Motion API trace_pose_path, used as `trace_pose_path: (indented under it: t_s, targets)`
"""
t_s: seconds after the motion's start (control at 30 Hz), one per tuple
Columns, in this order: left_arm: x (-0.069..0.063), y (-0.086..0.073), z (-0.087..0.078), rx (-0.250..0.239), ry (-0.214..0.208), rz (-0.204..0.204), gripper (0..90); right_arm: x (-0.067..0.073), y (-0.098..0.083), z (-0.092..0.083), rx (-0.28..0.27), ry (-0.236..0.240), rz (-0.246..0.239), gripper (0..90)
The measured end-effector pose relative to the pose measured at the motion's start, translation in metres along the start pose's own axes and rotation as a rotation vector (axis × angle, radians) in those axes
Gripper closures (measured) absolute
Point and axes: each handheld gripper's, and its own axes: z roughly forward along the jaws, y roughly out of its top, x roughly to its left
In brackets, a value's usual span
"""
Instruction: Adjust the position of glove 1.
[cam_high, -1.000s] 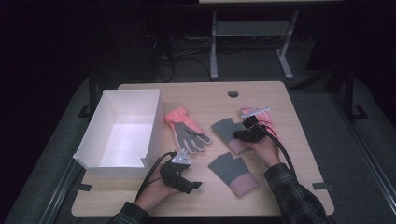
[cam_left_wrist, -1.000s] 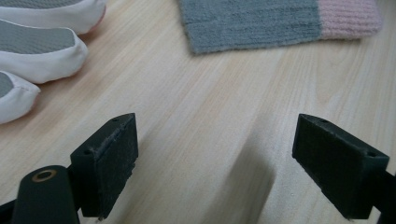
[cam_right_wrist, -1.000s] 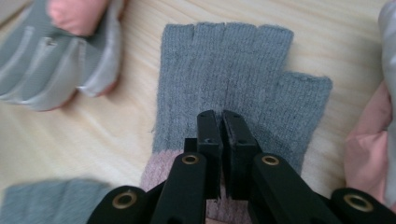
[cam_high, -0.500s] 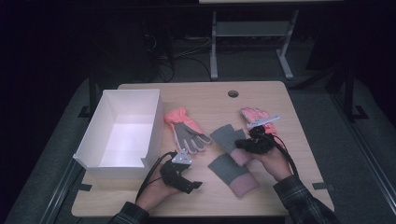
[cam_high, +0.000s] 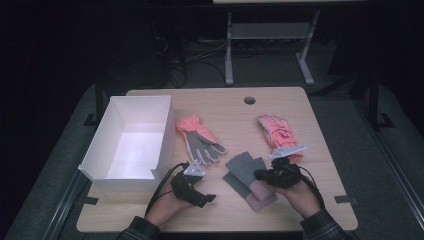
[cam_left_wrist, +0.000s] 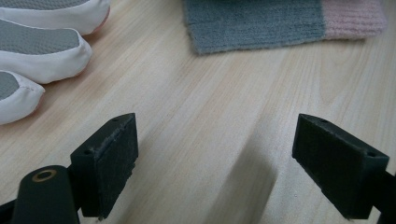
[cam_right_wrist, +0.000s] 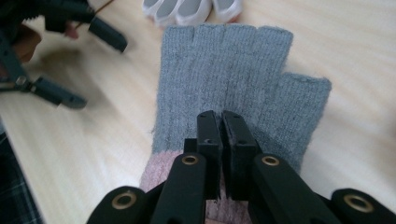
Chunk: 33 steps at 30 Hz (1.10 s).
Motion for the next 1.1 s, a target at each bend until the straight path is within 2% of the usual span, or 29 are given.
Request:
trace_pose_path:
  t_s: [0.3, 0.53, 0.73, 0.8, 0.87, 0.93, 1.03, 1.1]
  targets:
    - [0.001, 0.0, 0.001, 0.011, 0.0, 0.011, 14.1, 0.003, -0.015, -0.001, 0.008, 0.013, 0.028, 86.5]
    - [0.0, 0.0, 0.002, 0.008, 0.0, 0.006, 14.1, 0.007, -0.012, 0.006, 0.007, 0.01, 0.028, 86.5]
    - [-0.001, 0.0, 0.003, 0.013, 0.0, 0.012, 14.1, 0.007, -0.014, 0.013, 0.035, 0.007, 0.035, 86.1]
    - [-0.001, 0.0, 0.003, 0.01, 0.002, 0.008, 14.1, 0.008, -0.014, 0.016, 0.05, 0.002, 0.023, 84.9]
    - [-0.001, 0.0, 0.003, 0.022, 0.003, 0.017, 14.1, 0.008, -0.015, 0.019, 0.053, -0.001, 0.014, 81.5]
    - [-0.002, 0.001, 0.003, 0.021, 0.003, 0.02, 14.1, 0.008, -0.015, 0.019, 0.048, -0.003, 0.007, 72.4]
    - [-0.004, 0.001, 0.002, 0.007, 0.02, 0.028, 15.2, 0.005, -0.013, 0.01, 0.002, 0.01, 0.001, 58.6]
    - [-0.003, 0.002, -0.003, -0.008, 0.019, 0.027, 23.9, 0.001, -0.013, 0.003, -0.028, 0.014, -0.012, 54.6]
